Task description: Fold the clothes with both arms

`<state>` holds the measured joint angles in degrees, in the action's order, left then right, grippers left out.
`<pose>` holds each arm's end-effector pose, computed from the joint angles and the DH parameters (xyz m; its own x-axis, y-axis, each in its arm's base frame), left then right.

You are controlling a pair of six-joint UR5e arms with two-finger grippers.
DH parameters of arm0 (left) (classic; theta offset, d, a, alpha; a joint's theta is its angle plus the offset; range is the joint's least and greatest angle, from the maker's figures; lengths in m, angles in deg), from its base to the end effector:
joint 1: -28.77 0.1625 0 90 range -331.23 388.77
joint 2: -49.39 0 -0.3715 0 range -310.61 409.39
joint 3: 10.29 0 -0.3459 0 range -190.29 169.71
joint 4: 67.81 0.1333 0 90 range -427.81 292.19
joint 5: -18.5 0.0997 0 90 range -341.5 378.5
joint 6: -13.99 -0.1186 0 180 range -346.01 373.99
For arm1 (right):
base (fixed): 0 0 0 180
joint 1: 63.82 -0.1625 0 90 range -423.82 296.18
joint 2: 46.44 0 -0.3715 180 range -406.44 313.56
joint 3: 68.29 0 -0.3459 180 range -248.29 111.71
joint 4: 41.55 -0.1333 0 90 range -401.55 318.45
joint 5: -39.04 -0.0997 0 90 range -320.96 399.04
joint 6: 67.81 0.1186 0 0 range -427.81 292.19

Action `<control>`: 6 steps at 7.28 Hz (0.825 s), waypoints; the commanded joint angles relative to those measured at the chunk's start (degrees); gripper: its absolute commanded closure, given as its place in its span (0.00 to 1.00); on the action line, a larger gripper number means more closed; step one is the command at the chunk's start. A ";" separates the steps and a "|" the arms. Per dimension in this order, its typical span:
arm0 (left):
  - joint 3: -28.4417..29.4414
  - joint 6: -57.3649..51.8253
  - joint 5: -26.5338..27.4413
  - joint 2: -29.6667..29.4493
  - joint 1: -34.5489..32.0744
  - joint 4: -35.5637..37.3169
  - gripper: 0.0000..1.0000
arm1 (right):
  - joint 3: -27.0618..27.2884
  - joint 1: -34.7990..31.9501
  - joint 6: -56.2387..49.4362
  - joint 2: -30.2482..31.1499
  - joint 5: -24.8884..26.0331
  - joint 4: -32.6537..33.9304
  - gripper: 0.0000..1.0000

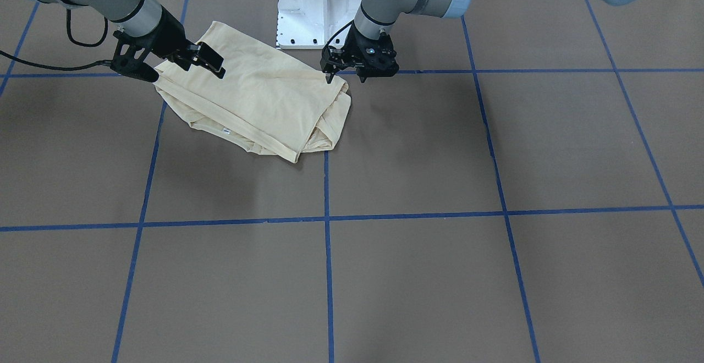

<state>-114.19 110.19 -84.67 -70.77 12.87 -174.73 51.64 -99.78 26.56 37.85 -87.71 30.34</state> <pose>0.5331 -0.2624 0.2120 0.4557 -0.2392 -0.8574 0.1251 0.9709 -0.2043 -0.3306 -0.3169 0.3064 0.4711 0.4172 0.7771 -0.1162 0.9027 -0.4142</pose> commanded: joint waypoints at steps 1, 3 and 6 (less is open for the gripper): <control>2.03 2.33 1.83 -0.42 2.11 -0.03 0.24 | -0.14 -0.87 -0.06 -0.18 0.10 0.00 0.00; 1.86 2.33 1.84 -0.42 2.11 0.05 0.39 | -0.05 -1.13 -0.06 -0.18 0.10 0.00 0.00; 1.51 2.33 1.84 -0.25 1.41 0.05 0.81 | -0.40 -1.13 -0.06 -0.18 0.10 0.18 0.00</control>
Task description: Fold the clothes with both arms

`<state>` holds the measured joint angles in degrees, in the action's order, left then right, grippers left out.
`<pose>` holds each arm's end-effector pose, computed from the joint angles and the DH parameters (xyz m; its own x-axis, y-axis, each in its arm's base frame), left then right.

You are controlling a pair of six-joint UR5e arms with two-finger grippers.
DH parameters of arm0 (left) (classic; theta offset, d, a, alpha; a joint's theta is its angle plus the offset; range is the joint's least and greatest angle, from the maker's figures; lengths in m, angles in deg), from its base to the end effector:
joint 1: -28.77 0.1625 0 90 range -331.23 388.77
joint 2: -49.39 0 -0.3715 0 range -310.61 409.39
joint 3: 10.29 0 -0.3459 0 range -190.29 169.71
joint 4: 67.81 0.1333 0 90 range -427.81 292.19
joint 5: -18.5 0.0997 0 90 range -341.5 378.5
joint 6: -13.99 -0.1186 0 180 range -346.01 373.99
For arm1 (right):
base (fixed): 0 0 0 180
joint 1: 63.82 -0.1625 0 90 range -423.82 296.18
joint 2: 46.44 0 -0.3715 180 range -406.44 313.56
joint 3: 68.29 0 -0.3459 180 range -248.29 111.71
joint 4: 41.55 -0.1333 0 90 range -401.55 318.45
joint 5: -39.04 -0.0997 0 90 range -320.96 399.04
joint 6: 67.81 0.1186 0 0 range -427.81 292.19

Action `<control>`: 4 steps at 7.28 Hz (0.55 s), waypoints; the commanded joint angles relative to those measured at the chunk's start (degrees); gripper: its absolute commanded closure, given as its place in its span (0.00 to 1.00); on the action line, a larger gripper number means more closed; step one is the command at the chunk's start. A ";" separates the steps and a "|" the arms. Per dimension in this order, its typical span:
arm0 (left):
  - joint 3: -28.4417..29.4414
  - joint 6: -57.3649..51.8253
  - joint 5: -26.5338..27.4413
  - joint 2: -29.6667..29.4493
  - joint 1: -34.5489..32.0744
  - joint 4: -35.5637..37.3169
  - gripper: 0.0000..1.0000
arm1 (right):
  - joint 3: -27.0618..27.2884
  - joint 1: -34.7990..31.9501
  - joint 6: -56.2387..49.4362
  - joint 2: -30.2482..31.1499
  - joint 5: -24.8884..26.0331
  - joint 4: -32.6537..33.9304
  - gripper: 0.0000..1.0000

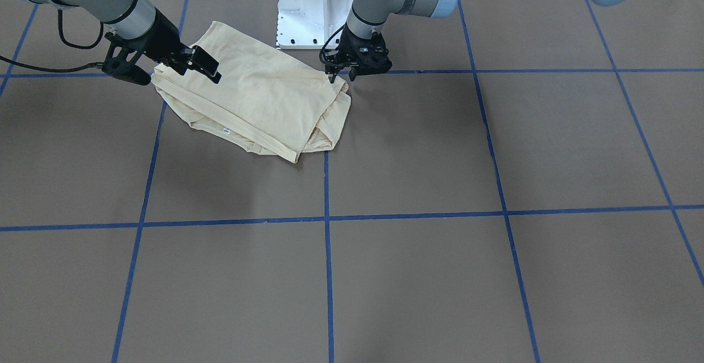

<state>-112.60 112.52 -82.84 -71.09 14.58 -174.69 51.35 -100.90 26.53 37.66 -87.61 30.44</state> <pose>0.5479 -0.2520 0.2204 0.4729 -0.2696 -0.8389 0.1476 0.9628 -0.2262 -0.3256 -0.3245 0.3073 0.4650 0.4275 0.7752 -0.1362 0.8998 -0.4145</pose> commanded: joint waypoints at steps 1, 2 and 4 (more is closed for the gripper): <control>0.00 0.00 0.01 0.07 -0.31 0.00 0.85 | -0.37 -0.01 0.05 0.00 0.00 0.08 0.00; 0.00 0.00 0.01 0.07 -0.57 0.00 0.86 | -0.55 -0.01 -0.03 0.00 0.09 0.08 0.00; -0.17 0.00 -0.08 0.07 -1.19 0.00 1.00 | -0.81 0.17 0.05 -0.08 0.09 0.08 0.00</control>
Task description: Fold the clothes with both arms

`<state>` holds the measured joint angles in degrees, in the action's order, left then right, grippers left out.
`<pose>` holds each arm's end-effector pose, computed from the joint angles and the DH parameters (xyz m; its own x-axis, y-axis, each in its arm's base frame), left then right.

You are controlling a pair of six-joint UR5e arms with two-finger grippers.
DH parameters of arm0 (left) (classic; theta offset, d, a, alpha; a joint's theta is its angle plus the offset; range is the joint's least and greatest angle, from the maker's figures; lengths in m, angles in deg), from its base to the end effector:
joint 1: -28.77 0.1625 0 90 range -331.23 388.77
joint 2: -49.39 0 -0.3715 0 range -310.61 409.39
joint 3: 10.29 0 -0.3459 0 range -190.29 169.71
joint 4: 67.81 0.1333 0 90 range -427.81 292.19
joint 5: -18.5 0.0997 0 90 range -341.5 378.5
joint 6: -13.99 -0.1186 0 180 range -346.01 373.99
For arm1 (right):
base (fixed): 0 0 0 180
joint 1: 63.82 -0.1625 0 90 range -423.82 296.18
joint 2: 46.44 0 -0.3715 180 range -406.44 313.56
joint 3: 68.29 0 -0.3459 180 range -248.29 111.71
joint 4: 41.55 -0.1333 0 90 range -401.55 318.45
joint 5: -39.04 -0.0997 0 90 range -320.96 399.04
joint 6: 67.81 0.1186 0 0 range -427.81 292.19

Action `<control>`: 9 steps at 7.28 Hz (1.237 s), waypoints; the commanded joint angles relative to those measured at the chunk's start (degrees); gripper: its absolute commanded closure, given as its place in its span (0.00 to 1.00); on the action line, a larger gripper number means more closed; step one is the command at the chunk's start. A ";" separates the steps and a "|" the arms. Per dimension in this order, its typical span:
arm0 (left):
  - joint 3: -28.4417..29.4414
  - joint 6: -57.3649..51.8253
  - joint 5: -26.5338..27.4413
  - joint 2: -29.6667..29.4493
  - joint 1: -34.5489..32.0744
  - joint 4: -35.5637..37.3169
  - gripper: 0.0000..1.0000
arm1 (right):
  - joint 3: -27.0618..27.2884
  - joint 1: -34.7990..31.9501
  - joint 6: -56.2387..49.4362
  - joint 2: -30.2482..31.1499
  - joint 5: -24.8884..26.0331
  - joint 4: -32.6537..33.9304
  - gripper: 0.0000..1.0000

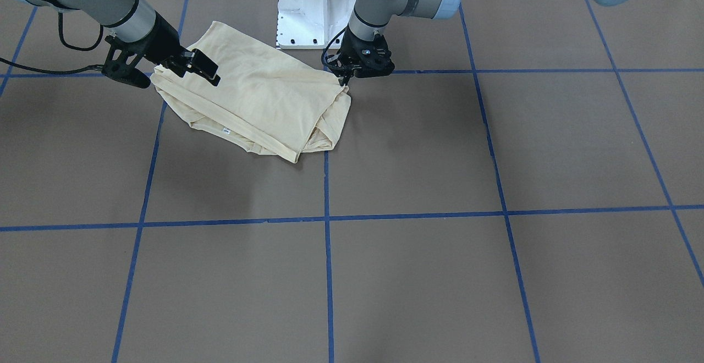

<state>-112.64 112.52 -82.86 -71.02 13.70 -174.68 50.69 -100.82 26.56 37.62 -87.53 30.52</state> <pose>0.5438 -0.2603 0.2208 0.4693 -0.2770 -0.8385 0.1622 0.9604 -0.2265 -0.3282 -0.3258 0.3121 0.4730 0.4330 0.7673 -0.1405 0.8968 -0.4195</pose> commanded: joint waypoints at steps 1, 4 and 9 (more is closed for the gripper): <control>-0.65 0.00 -0.24 0.18 -1.44 0.09 1.00 | -0.24 0.00 0.02 -0.04 0.01 0.00 0.00; -0.13 -0.70 -0.24 0.27 -8.72 2.55 1.00 | -0.42 -0.17 -0.06 -0.56 0.01 -0.09 0.00; 16.42 -4.39 1.51 -7.87 -17.08 -8.66 1.00 | -0.51 -3.07 -0.06 -1.44 0.10 -0.17 0.00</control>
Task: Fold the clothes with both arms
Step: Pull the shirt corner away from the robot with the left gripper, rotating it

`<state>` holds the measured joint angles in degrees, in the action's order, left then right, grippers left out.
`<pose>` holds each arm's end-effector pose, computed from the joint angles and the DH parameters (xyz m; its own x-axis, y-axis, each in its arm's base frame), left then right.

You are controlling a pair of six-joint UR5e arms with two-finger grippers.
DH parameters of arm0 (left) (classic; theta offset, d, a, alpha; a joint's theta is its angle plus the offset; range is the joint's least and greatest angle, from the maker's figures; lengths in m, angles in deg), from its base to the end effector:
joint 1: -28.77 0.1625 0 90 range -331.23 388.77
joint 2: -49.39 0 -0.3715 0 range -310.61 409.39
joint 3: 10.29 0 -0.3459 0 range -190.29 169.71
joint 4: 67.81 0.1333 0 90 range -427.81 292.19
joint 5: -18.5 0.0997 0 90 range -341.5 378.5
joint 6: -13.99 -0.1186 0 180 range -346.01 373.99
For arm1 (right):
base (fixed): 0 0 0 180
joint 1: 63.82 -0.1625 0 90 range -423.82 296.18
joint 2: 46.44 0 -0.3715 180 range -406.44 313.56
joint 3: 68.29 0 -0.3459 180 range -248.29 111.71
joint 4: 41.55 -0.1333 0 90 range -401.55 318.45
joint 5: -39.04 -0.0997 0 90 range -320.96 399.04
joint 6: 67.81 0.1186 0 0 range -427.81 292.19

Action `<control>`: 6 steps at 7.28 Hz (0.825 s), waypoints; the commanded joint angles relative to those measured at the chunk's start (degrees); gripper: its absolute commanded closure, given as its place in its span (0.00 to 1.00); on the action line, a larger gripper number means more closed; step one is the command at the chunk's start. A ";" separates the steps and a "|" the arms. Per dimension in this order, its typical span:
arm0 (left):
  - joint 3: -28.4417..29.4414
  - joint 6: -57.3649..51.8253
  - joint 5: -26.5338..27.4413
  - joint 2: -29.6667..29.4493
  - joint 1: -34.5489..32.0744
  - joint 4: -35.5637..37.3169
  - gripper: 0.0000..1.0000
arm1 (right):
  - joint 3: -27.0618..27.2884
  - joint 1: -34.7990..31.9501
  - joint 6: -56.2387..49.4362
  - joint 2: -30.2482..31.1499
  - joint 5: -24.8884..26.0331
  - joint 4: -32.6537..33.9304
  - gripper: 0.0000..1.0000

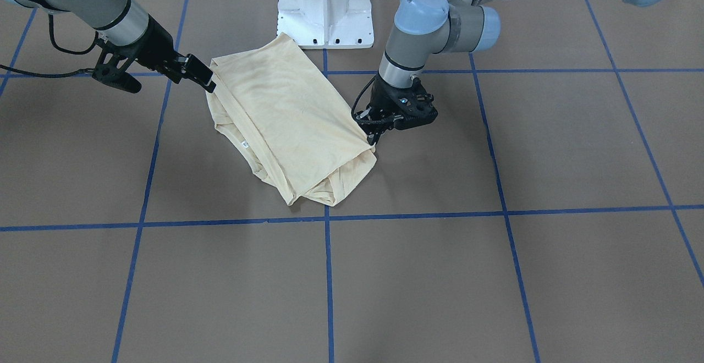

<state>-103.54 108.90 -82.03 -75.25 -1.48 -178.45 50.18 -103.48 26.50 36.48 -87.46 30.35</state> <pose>0.4929 -0.4166 0.2316 0.4184 -0.3414 -0.8416 0.3979 0.9019 -0.1681 -0.3165 -0.3439 0.3063 0.4442 0.4467 0.7766 -0.1781 0.8936 -0.4121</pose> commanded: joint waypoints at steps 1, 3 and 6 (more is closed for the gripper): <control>11.30 -1.82 0.69 -6.03 -3.57 -7.80 1.00 | 0.09 -0.50 0.00 -0.57 0.03 -0.01 0.00; 17.89 -7.00 3.04 -8.59 -6.83 -14.20 1.00 | 0.09 -0.50 0.00 -1.18 0.20 0.08 0.00; 27.93 -9.04 9.37 -12.29 -7.28 -27.21 1.00 | -0.08 -0.77 0.00 -1.10 2.31 0.08 0.00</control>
<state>-79.07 100.39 -75.19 -86.44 -8.57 -200.46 50.21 -104.22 26.50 35.36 -85.91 30.43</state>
